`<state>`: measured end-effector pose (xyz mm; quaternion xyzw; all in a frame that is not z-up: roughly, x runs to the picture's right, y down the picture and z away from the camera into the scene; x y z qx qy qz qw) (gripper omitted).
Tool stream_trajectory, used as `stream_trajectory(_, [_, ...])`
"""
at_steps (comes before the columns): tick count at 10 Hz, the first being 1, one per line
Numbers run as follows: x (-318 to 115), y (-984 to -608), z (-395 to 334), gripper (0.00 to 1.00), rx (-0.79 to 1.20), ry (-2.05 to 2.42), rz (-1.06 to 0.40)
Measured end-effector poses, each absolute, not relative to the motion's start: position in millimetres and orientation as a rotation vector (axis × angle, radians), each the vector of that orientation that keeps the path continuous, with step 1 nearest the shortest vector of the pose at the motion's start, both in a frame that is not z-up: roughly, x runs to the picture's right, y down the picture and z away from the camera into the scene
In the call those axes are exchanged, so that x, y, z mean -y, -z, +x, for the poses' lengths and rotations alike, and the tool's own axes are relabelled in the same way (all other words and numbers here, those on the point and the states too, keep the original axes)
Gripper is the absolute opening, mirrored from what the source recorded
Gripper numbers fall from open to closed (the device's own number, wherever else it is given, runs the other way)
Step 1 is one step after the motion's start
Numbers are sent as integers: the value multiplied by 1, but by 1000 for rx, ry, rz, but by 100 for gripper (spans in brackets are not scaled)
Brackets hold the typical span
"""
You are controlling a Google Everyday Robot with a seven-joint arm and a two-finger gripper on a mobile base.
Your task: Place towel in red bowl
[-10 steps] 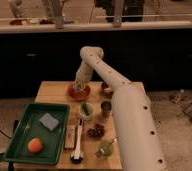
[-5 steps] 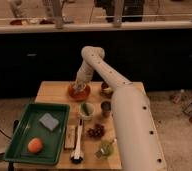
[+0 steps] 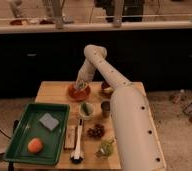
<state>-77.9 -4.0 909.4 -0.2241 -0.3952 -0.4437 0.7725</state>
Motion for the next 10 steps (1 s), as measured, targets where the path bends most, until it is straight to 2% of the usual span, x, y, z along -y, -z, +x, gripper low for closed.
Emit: stream_trajectory(10, [26,-914,-71,80,851,929,-517])
